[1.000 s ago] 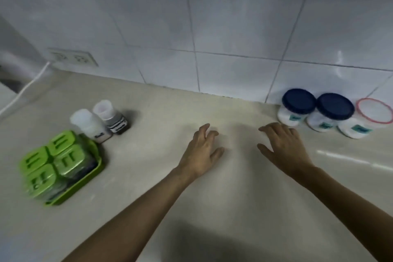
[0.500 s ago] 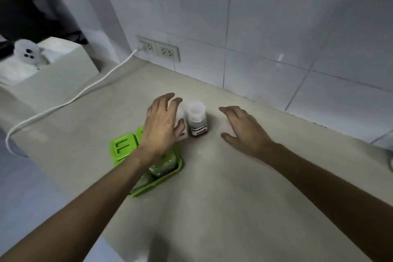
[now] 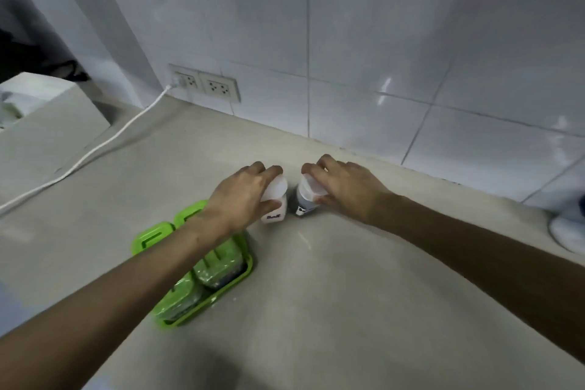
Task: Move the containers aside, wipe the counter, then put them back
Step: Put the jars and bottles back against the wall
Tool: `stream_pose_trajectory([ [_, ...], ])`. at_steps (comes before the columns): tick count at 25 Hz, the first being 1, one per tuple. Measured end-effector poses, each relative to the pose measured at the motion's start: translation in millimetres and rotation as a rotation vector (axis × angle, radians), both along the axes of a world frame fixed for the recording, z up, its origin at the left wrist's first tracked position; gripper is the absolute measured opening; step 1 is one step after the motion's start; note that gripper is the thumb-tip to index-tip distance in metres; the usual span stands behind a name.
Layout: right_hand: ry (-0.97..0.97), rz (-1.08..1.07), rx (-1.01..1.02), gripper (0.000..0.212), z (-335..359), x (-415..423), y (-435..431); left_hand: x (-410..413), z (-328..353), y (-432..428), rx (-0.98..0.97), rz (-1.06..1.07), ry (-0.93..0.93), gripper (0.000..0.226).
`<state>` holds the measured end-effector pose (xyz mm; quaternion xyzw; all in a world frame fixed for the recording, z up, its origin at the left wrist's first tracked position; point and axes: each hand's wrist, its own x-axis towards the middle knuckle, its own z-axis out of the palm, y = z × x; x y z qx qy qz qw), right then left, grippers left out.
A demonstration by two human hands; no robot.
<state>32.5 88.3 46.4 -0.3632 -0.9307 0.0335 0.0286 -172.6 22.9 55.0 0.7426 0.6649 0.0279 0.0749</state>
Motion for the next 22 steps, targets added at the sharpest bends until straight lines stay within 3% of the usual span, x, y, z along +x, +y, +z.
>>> stream_pose_trajectory([
  [5,-0.22,-0.118,0.188,0.05,6.4,149.3,2.3,86.6,12.7,12.2,-0.007,-0.251,-0.041,0.058],
  [11,-0.326,-0.452,0.243,0.052,8.1,302.1,15.9,230.9,12.1,63.8,0.035,-0.302,-0.236,0.055],
  [15,-0.325,-0.568,0.258,0.05,0.5,353.7,28.6,307.1,3.1,110.1,-0.026,-0.362,-0.31,0.053],
  [22,-0.126,-0.699,0.246,0.046,-24.6,364.2,35.0,386.3,-20.9,147.3,-0.028,-0.358,-0.202,0.058],
])
